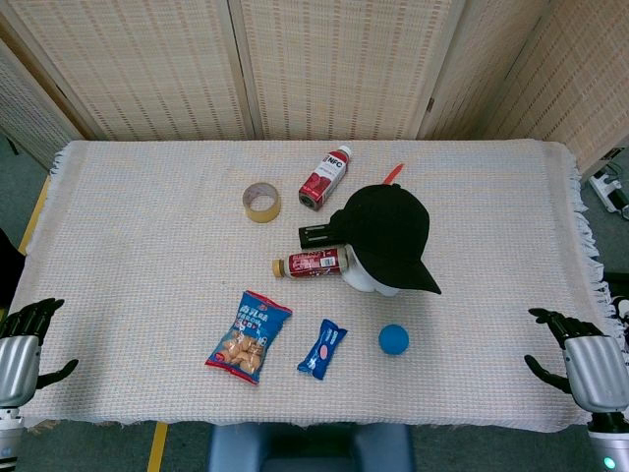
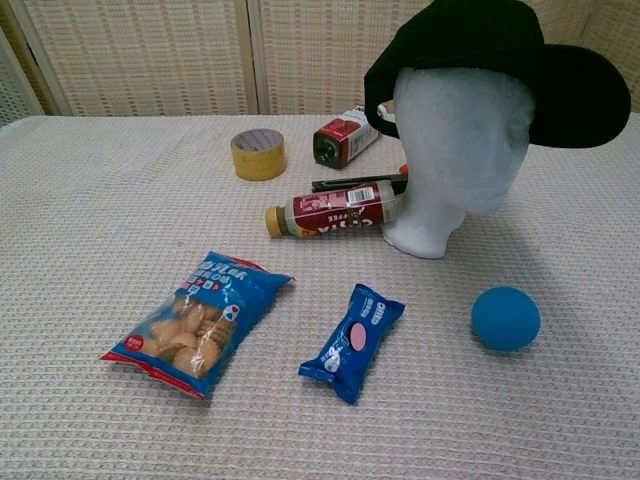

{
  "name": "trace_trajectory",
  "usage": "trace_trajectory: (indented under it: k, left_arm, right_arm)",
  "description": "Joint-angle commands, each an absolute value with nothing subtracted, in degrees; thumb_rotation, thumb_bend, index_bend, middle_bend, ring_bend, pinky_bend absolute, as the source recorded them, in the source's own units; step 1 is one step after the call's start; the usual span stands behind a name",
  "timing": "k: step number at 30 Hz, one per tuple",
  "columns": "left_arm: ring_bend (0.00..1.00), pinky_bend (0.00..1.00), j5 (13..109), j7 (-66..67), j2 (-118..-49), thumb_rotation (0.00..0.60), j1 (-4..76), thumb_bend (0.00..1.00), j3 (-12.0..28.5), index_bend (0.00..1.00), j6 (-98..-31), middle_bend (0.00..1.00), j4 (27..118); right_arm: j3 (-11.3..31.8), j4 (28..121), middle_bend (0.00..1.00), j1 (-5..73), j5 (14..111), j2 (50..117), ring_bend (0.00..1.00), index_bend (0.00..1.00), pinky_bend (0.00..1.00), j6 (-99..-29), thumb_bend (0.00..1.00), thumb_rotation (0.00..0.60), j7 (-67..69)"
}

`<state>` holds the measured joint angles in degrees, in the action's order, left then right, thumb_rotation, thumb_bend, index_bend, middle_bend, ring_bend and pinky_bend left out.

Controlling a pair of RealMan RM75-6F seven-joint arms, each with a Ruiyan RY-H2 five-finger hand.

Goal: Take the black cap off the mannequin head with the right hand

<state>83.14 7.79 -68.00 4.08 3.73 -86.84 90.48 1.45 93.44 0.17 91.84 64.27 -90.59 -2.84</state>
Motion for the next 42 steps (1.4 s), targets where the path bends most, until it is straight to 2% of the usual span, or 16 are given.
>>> trace_trajectory:
  k: [1,17,21,28,32,42]
  left_arm:
    - [0.17,0.22,83.07,7.79,-68.12,0.6,4.07,0.08,3.68,0.2,-86.72,0.19,90.31]
    - [0.17,0.22,84.09,7.7,-67.57,0.6,4.0,0.08,3.45,0.2,-87.2,0.18,91.4]
    - [0.17,0.22,84.16,7.75,-67.15,0.6,3.9,0.08,3.47,0.2,-87.41,0.18,91.81]
    - [0.17,0.22,84.7,7.65,-66.6,0.6,3.88,0.08,3.3,0.2,-87.54,0.18,92.3]
    - [0.17,0.22,85.01,7.47,-66.32,0.6,3.87,0.08,3.25,0.2,-87.69,0.18,92.51]
    - [0.17,0.22,85.8,7.15,-65.92,0.6,4.14,0.08,3.0,0.21,-87.45,0.18,92.78]
  right_arm:
    - [1.31,93.9,0.38,0.32,91.63,63.99,0.43,0.26,0.48,-90.13,0.12,0.6,-3.17]
    - [-0.06,94.22,0.38,0.93,92.04,63.37,0.45,0.23,0.5,-87.42,0.12,0.6,-2.24]
    - [0.86,94.0,0.38,1.31,92.78,64.12,0.51,0.22,0.58,-88.63,0.13,0.6,-2.52]
    - [4.15,96.63,0.38,4.11,93.46,66.35,0.75,0.2,0.85,-88.78,0.13,0.6,-6.43]
    - [6.6,100.46,0.38,7.1,92.0,67.31,0.81,0.19,0.89,-86.02,0.12,0.6,-8.59]
    - [11.66,106.97,0.38,14.3,87.07,72.63,0.83,0.21,0.91,-79.81,0.13,0.6,-14.35]
